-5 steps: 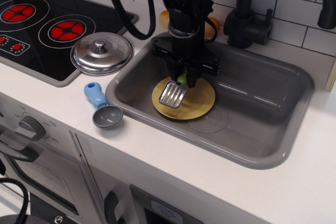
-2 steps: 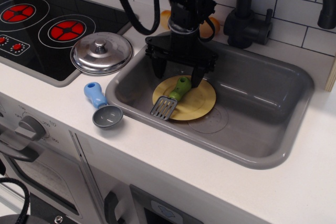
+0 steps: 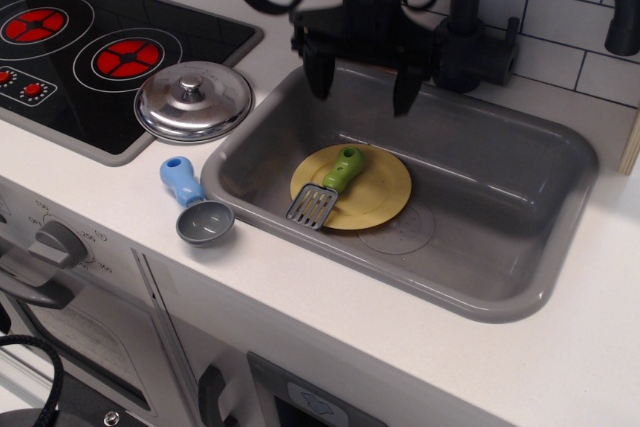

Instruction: Put spatula on plate sink

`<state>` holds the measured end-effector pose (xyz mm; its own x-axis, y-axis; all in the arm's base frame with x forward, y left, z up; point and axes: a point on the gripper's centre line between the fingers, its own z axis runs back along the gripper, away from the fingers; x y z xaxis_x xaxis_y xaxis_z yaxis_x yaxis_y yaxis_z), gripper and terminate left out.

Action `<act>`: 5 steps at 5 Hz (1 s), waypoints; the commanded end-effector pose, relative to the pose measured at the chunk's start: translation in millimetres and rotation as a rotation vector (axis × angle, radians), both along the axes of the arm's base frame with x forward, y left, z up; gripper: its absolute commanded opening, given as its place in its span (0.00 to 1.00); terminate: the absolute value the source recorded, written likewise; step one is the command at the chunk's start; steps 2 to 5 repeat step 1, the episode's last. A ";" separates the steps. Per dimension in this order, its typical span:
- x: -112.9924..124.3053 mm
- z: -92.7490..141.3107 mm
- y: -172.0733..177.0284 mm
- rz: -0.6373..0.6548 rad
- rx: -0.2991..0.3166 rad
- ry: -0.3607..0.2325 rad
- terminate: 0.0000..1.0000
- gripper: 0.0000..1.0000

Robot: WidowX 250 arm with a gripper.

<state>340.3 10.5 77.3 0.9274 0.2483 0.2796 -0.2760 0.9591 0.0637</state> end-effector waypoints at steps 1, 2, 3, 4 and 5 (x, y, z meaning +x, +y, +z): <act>5.5 22.7 -5.3 -0.007 -0.001 -0.065 1.00 1.00; 5.5 22.7 -5.3 -0.007 -0.001 -0.065 1.00 1.00; 5.5 22.7 -5.3 -0.007 -0.001 -0.065 1.00 1.00; 5.5 22.7 -5.3 -0.007 -0.001 -0.065 1.00 1.00; 5.5 22.7 -5.3 -0.007 -0.001 -0.065 1.00 1.00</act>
